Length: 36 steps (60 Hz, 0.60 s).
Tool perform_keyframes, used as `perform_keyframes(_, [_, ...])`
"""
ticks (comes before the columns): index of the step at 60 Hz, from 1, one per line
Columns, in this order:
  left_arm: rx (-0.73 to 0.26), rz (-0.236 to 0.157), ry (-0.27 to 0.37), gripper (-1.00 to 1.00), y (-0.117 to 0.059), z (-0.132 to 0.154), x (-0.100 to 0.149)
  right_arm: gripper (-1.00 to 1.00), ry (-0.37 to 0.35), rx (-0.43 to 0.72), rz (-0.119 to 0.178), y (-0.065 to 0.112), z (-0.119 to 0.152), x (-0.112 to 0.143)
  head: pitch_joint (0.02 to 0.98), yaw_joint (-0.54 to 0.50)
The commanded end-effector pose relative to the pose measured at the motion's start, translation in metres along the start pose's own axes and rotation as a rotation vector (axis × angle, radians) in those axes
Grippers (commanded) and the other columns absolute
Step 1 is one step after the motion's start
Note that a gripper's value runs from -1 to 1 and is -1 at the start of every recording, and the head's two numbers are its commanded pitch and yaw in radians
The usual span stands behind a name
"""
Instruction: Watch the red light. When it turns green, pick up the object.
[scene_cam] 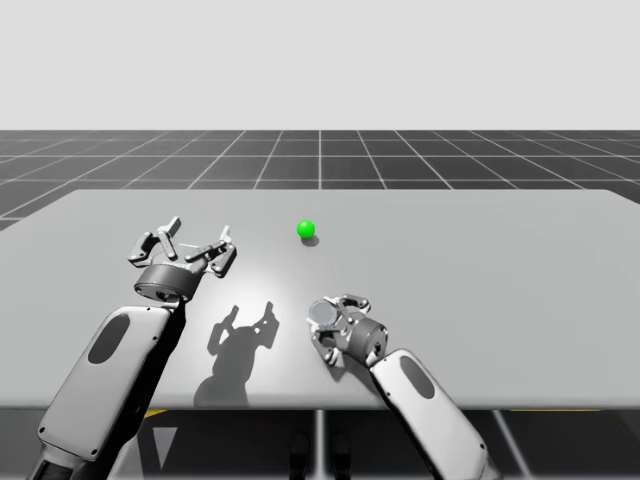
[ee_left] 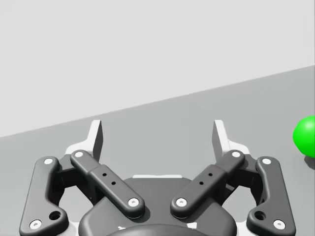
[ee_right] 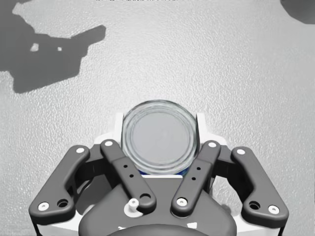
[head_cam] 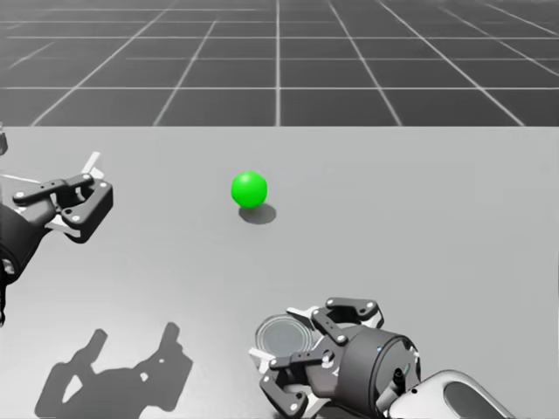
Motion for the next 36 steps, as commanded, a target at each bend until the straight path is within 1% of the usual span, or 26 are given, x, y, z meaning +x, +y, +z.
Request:
perform_keyframes(1, [-0.002, -0.001, 0.0, -1.0, -0.001, 0.0, 0.0, 1.0, 0.074, -0.056, -0.034, 0.001, -0.001, -0.024, 0.566, -0.01])
perform_keyframes(3, [-0.002, -0.001, 0.001, -1.0, -0.002, 0.001, 0.0, 1.0, 0.075, -0.056, -0.032, 0.001, -0.001, -0.024, 0.54, -0.01])
perform_keyframes(14, [-0.004, -0.002, 0.001, -1.0, -0.003, 0.002, 0.0, 1.0, 0.077, -0.056, -0.03, 0.002, -0.001, -0.025, 0.468, -0.01])
perform_keyframes(28, [-0.004, -0.001, 0.001, -1.0, -0.004, 0.003, 0.0, 1.0, 0.055, -0.068, -0.031, -0.001, 0.004, -0.017, 0.461, -0.01])
perform_keyframes(36, [-0.004, -0.001, 0.001, -1.0, -0.004, 0.002, 0.0, 1.0, 0.012, -0.088, -0.033, -0.007, 0.011, -0.003, 0.468, -0.02])
